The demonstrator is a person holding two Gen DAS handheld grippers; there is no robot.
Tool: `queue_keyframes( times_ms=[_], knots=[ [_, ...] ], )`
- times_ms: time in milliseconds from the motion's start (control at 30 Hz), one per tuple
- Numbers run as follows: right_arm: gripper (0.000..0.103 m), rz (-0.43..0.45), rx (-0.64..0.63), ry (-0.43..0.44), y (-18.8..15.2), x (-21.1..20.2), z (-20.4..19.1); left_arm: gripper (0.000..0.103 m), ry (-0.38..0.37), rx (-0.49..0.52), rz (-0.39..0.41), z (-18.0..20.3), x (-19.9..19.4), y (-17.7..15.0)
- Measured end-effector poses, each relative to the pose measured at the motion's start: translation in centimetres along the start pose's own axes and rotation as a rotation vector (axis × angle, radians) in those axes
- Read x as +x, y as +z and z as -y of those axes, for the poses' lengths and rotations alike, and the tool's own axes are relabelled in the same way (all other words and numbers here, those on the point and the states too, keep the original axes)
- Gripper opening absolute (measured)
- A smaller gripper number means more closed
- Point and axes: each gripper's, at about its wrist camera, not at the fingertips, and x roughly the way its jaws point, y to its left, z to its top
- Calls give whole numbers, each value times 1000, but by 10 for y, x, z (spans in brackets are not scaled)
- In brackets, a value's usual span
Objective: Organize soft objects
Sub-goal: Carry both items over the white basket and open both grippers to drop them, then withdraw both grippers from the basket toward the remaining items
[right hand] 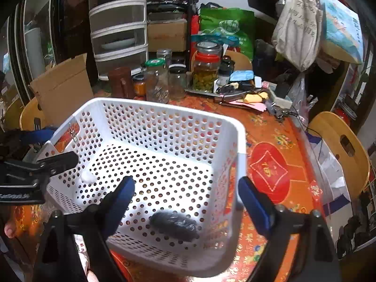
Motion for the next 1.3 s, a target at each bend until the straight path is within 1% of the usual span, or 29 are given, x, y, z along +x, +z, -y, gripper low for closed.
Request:
queue_keyframes(
  times_ms=[167, 467, 533, 700, 767, 867, 933, 1033, 1133, 1233, 1300],
  knots=[
    [103, 6, 11, -2, -2, -14, 6, 103, 24, 7, 11, 0, -19, 2],
    [103, 32, 33, 14, -16, -46, 13, 103, 22, -3, 51, -7, -62, -16],
    [103, 35, 29, -4, -19, -52, 14, 103, 21, -5, 62, -9, -72, -21],
    [103, 57, 37, 24, -38, -74, 14, 103, 26, -10, 96, -21, -105, -46],
    [103, 67, 31, 34, -54, -84, 11, 103, 37, -7, 111, -24, -117, -63],
    [103, 84, 39, 57, -82, -92, 5, 103, 34, -11, 128, -31, -132, -100],
    [103, 88, 51, 77, -101, -92, -1, 103, 28, -26, 135, -37, -135, -123],
    [103, 97, 73, 106, -131, -90, -12, 103, 49, -46, 149, -40, -137, -165],
    [103, 106, 68, 151, -161, -88, -37, 103, 46, -74, 154, -43, -132, -208],
    [103, 127, 51, 170, -179, -87, -68, 103, 32, -91, 134, -43, -120, -236],
    [98, 125, 20, 199, -187, -83, -90, 103, 36, -83, 124, -41, -111, -249]
  ],
)
